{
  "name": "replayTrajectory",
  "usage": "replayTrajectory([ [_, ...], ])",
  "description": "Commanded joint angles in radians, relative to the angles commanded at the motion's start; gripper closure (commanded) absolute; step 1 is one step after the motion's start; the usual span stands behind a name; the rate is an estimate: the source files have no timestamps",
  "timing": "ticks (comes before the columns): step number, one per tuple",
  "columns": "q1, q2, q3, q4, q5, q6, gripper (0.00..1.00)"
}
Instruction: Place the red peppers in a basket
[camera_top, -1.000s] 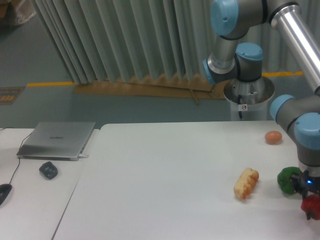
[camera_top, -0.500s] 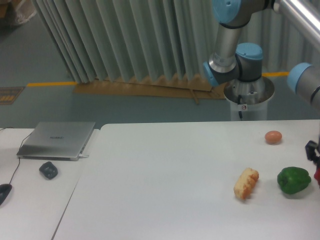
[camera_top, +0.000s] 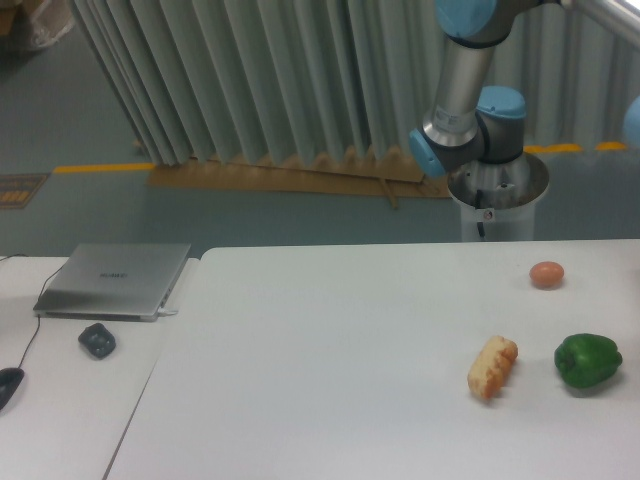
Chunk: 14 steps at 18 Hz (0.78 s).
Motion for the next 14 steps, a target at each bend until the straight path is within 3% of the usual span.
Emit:
replayTrajectory([
  [6, 0.017, -0.054, 0.000, 0.110, 0.009, -0.014, 0.56],
  [14, 0.089, -0.113, -0.003, 0.195, 0.007, 0.009, 0.54],
])
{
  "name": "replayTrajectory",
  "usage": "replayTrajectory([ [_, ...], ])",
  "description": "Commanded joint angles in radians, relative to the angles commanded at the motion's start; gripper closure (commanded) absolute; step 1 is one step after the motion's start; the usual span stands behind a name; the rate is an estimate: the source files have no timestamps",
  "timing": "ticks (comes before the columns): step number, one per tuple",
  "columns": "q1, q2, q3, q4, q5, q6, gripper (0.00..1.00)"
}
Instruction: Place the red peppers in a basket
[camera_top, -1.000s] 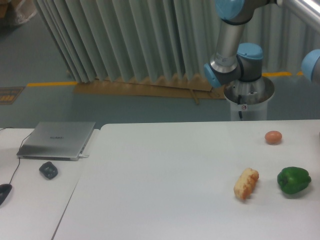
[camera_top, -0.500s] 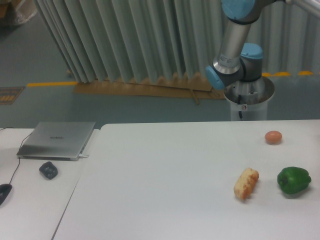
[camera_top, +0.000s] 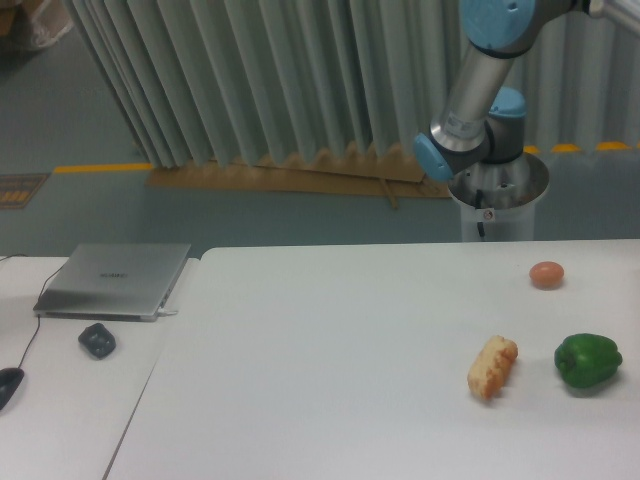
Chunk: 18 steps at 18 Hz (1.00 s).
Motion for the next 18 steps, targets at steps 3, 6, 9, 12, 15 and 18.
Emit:
replayTrajectory([
  [3, -0.001, -0.003, -0.005, 0.006, 0.002, -0.001, 0.54],
  [6, -0.001, -0.006, -0.005, 0.006, 0.000, 0.000, 0.42],
  [9, -0.009, -0.005, -0.012, 0.006, 0.003, -0.001, 0.00],
  [12, -0.011, 0.000, -0.014, 0.006, 0.002, 0.002, 0.00],
  [15, -0.011, 0.006, -0.009, 0.006, -0.002, 0.003, 0.00],
  [18, -0.015, 0.041, -0.015, 0.005, -0.008, -0.004, 0.00],
])
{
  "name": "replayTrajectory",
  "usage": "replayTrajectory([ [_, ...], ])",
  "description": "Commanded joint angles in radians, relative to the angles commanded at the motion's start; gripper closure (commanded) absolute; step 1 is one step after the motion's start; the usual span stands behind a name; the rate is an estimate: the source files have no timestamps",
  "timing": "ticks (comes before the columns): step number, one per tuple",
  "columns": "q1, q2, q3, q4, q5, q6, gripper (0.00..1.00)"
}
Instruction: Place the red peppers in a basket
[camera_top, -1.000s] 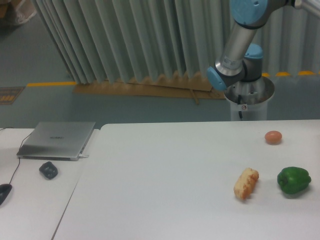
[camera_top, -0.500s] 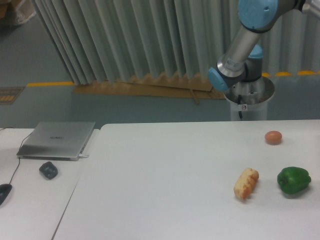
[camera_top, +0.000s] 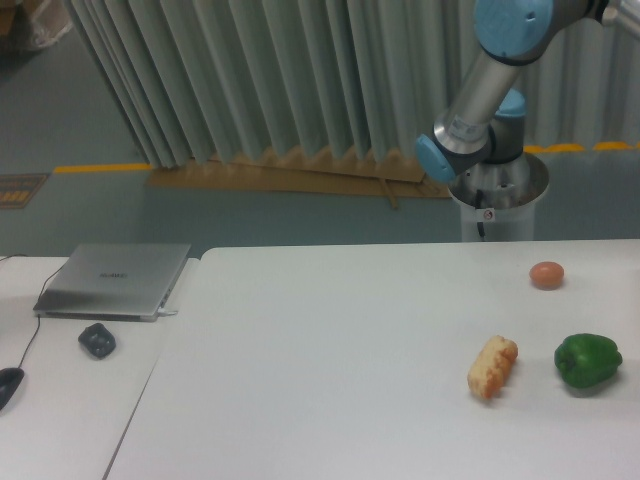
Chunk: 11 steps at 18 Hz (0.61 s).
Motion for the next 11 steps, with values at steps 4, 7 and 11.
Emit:
replayTrajectory([
  [4, -0.011, 0.055, -0.049, -0.012, -0.003, 0.008, 0.00],
  [7, -0.057, 0.061, -0.054, -0.011, 0.003, 0.000, 0.00],
  [11, -0.107, 0.083, -0.055, -0.047, 0.008, -0.003, 0.00],
])
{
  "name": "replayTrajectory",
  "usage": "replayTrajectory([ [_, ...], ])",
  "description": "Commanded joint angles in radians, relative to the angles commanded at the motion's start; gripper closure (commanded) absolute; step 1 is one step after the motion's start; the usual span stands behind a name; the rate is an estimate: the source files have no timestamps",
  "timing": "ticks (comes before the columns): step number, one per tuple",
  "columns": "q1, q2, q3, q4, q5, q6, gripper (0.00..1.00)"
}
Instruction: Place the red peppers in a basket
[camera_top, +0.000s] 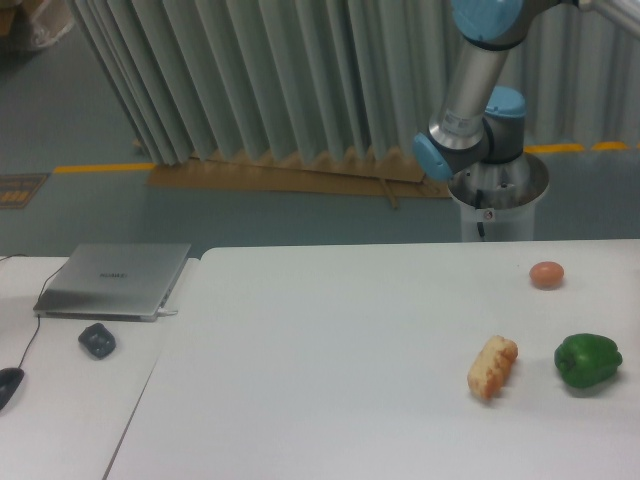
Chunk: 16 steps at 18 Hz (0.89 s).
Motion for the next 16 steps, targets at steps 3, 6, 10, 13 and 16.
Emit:
replayTrajectory([
  [3, -0.064, 0.014, -0.029, -0.043, 0.006, 0.000, 0.00],
  [6, -0.121, 0.031, -0.049, -0.103, -0.001, -0.012, 0.00],
  [10, -0.180, 0.037, -0.049, -0.176, -0.011, -0.072, 0.00],
  [13, -0.195, 0.048, -0.054, -0.187, -0.041, -0.078, 0.00],
  [16, -0.197, 0.057, -0.054, -0.190, -0.043, -0.081, 0.00],
])
